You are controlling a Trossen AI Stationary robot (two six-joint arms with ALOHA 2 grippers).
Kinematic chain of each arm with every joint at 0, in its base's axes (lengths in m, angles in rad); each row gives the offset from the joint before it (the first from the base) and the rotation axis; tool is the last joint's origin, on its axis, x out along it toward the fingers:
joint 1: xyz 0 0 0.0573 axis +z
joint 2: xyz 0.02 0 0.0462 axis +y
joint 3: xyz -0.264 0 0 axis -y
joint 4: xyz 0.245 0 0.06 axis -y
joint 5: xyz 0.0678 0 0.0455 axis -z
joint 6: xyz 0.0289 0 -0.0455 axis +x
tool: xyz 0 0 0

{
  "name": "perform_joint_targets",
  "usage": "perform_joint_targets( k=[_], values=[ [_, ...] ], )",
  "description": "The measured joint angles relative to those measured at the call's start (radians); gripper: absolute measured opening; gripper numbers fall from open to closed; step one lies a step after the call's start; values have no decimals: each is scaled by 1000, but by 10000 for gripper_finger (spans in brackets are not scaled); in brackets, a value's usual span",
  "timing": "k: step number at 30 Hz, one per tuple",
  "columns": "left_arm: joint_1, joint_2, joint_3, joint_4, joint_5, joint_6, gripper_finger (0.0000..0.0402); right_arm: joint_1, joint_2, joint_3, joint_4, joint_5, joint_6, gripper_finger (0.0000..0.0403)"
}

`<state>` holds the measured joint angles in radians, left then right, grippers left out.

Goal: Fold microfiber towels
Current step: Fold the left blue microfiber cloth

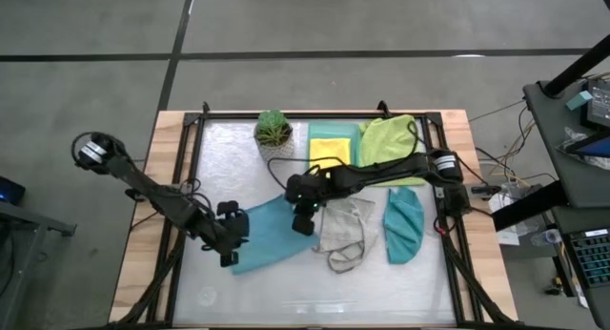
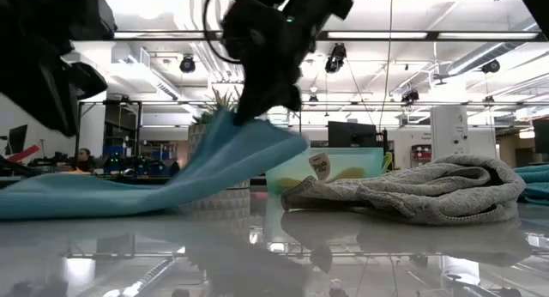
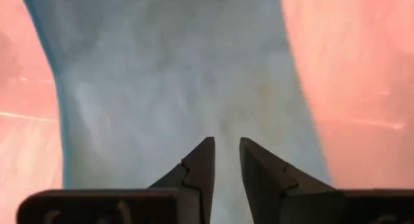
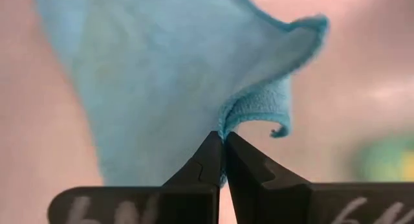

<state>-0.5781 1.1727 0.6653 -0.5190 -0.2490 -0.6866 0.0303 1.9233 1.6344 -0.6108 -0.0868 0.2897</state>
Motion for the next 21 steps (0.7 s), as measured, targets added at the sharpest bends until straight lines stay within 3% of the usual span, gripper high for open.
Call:
perform_joint_targets(
  k=[4,9,16,21],
  values=[
    [-17,-52,-5,-3,78,-59,58,-15,-40,0,-68,46,13,9],
    [-56,-46,-39,-22,87,-112,58,-19,-40,0,-70,59,51,9],
    [-65,84,-68,14,87,-171,58,-11,1,0,-3,60,111,9],
    [-65,182,-78,16,86,-171,58,0,39,0,104,-5,131,9]
  ],
)
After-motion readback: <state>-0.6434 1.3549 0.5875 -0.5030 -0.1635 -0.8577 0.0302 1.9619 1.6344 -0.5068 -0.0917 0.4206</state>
